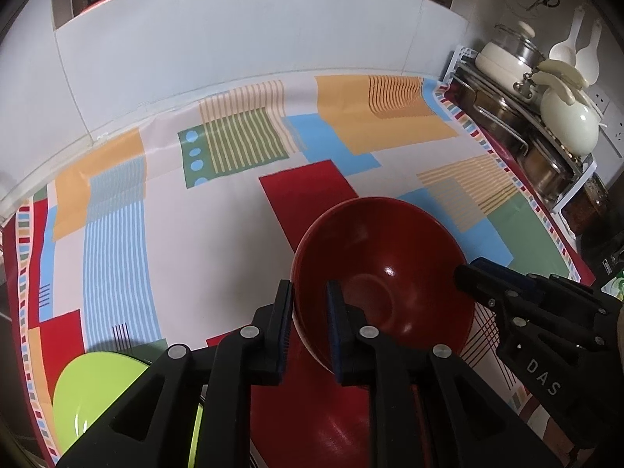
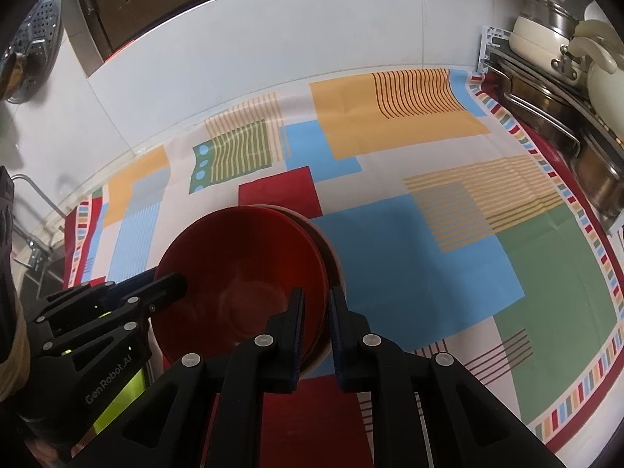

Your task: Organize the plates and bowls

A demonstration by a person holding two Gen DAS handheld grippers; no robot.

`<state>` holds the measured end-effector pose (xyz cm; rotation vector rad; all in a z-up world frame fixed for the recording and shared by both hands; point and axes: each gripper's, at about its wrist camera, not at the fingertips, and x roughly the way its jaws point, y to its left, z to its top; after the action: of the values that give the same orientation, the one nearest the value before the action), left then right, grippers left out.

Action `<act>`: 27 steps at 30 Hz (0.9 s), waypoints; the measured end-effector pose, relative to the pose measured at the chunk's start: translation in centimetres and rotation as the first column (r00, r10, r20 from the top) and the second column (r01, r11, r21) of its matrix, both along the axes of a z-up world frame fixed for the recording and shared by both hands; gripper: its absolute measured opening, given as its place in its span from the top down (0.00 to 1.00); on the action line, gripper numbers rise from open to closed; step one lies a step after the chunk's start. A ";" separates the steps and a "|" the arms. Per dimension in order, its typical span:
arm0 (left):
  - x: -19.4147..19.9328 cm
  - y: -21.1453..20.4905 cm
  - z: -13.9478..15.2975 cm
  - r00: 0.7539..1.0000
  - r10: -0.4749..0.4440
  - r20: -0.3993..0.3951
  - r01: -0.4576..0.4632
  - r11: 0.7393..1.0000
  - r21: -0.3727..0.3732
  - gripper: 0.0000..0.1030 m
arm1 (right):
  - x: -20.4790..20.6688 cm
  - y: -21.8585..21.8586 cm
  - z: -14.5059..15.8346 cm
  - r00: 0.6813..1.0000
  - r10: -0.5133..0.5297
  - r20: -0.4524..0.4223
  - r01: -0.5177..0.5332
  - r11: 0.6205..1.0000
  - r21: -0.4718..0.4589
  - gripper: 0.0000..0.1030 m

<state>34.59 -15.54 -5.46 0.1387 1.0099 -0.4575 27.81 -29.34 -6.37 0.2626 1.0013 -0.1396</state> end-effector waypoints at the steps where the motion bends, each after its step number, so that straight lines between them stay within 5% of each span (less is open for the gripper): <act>1: -0.1 0.1 0.3 1.000 0.001 0.013 -0.001 1.000 -0.002 0.75 | -0.1 0.0 0.1 1.000 0.002 0.002 -0.002 1.000 -0.002 0.85; 5: -0.3 0.2 1.3 0.999 -0.002 0.054 0.002 1.000 -0.001 0.70 | -0.5 0.0 0.4 1.000 -0.005 0.014 0.005 1.000 -0.005 0.63; 17: -0.2 0.7 1.8 0.999 0.011 0.053 -0.010 1.000 -0.013 0.64 | -1.1 -0.2 1.4 0.998 -0.034 0.055 0.035 0.999 -0.023 0.62; 27: 0.2 0.7 -0.8 0.999 0.023 -0.027 -0.022 1.000 0.013 0.62 | -0.5 -1.3 -0.7 0.997 -0.070 0.019 0.069 0.997 0.031 0.62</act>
<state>34.80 -14.83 -6.28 0.1329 1.0404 -0.4334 27.31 -30.66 -7.10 0.3260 0.9754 -0.1849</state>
